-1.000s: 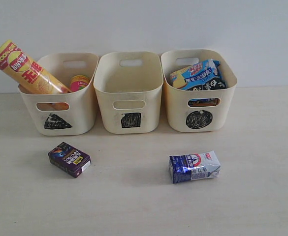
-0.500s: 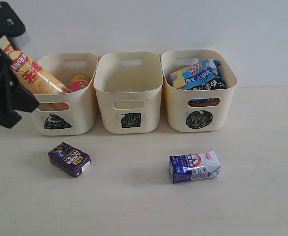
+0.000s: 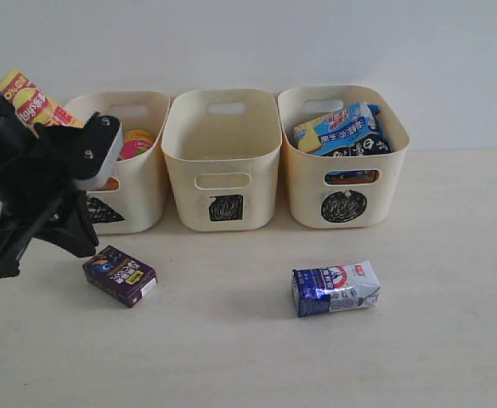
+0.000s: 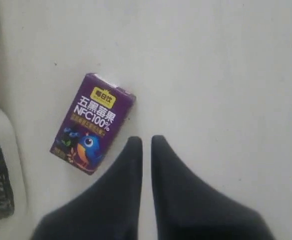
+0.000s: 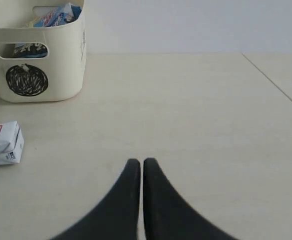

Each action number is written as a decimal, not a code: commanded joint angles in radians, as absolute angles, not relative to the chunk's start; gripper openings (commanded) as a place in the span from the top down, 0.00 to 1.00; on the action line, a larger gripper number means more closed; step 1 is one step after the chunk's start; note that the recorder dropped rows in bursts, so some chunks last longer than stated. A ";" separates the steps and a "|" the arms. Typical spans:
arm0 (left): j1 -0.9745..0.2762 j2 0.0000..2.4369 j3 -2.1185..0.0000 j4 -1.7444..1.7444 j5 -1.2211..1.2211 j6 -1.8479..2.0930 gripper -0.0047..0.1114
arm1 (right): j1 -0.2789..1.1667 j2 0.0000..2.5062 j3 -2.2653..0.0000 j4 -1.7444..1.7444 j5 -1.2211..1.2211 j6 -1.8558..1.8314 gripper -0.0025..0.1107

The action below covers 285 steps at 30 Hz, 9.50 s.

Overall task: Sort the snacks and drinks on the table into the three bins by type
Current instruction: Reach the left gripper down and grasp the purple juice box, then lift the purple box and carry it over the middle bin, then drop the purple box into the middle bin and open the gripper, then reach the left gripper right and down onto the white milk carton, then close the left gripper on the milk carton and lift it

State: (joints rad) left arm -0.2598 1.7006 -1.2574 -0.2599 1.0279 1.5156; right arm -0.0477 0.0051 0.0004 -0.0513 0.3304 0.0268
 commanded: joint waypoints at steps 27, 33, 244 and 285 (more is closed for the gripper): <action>-0.371 1.832 -1.325 -0.185 0.921 1.641 0.32 | -0.049 0.000 0.000 -0.058 0.322 0.025 0.98; -0.371 1.880 -1.325 -0.021 0.911 1.465 0.29 | -0.049 0.000 0.000 -0.058 0.322 0.025 0.98; -0.819 2.280 -1.700 -0.396 0.618 0.881 0.16 | -0.049 0.000 0.000 -0.058 0.322 0.025 0.98; -0.626 1.908 -1.712 -0.214 0.696 0.796 0.92 | -0.049 0.000 0.000 -0.058 0.322 0.025 0.98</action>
